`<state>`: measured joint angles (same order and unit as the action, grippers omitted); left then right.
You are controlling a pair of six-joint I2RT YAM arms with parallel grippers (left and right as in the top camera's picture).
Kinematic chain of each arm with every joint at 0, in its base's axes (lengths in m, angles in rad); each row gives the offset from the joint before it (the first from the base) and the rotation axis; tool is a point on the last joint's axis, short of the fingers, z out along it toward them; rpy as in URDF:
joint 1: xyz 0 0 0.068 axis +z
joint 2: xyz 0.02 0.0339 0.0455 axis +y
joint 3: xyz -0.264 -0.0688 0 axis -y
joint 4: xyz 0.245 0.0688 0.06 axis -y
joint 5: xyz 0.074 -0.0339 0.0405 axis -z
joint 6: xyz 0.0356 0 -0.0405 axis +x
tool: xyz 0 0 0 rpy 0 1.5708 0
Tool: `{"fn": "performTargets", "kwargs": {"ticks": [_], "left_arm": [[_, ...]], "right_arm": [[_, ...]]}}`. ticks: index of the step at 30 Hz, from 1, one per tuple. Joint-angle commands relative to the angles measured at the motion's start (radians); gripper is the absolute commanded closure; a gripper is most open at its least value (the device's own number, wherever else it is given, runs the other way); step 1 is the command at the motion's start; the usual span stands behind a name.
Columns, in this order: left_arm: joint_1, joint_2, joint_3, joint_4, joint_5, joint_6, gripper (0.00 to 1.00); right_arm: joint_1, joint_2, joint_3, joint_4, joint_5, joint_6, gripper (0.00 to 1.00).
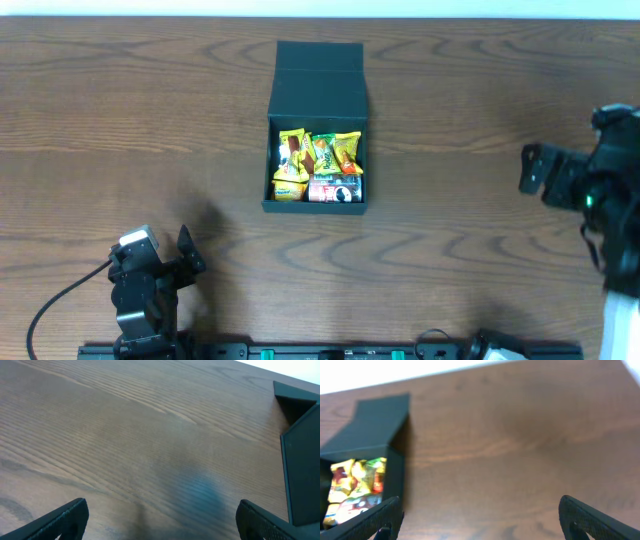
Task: Pack container
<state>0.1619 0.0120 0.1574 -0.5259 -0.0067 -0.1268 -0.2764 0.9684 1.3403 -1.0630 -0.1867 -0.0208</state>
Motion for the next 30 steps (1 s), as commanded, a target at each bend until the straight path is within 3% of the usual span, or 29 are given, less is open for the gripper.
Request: {"fn": "performTargets", "kwargs": {"ticks": [1,7,16,23,30], "left_arm": [[0.001,-0.008,-0.015,0.003,0.0,0.007,0.05],[0.001,-0.008,-0.015,0.003,0.0,0.007,0.05],[0.001,-0.008,-0.015,0.003,0.0,0.007,0.05],[0.001,-0.008,-0.015,0.003,0.0,0.007,0.05],[0.001,-0.008,-0.015,0.003,0.0,0.007,0.05]], "right_arm": [[0.084,-0.151,-0.06,0.013,0.006,-0.104,0.01],[0.23,-0.457,-0.314,0.106,0.006,-0.154,0.01],[0.239,-0.832,-0.723,0.183,0.003,-0.153,0.01],[0.238,-0.961,-0.94,0.293,-0.005,-0.152,0.01],[0.238,-0.963,-1.059,0.297,-0.005,-0.142,0.01]]}}
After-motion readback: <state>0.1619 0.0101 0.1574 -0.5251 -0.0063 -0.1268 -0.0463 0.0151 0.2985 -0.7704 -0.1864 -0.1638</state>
